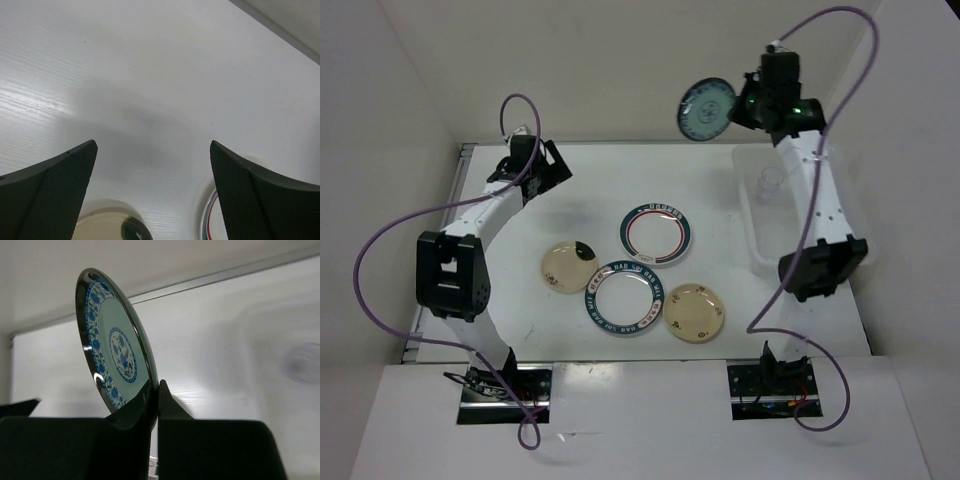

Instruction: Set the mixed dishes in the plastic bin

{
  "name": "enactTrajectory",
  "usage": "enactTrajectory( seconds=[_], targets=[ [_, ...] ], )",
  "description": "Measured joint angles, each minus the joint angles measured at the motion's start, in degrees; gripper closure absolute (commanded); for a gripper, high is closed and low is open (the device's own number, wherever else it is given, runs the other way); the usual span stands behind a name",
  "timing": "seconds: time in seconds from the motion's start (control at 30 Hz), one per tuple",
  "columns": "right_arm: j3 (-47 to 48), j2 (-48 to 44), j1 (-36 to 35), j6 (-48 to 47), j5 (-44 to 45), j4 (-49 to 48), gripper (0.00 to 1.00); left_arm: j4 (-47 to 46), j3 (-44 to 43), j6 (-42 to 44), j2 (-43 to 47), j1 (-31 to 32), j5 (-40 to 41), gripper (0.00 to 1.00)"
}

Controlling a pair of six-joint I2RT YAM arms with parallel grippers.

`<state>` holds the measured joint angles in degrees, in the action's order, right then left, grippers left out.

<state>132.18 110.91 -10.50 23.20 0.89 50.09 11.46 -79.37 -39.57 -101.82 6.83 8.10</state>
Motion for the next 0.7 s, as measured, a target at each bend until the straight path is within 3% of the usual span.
enactTrajectory(
  seconds=[0.23, 0.5, 0.7],
  targets=[
    [-22.9, -17.3, 14.2, 0.1, 11.3, 2.4, 1.00, 5.5, 1.2, 3.7, 10.3, -0.8, -0.9, 0.00],
    [-39.3, -20.0, 24.4, 3.2, 22.8, 6.5, 1.00, 10.4, 5.0, 6.8, 15.5, -2.9, -2.7, 0.00],
    [-44.9, -20.5, 26.9, 4.7, 26.0, 7.0, 1.00, 13.6, 8.7, 8.2, 15.5, -2.8, -4.7, 0.00]
  ],
)
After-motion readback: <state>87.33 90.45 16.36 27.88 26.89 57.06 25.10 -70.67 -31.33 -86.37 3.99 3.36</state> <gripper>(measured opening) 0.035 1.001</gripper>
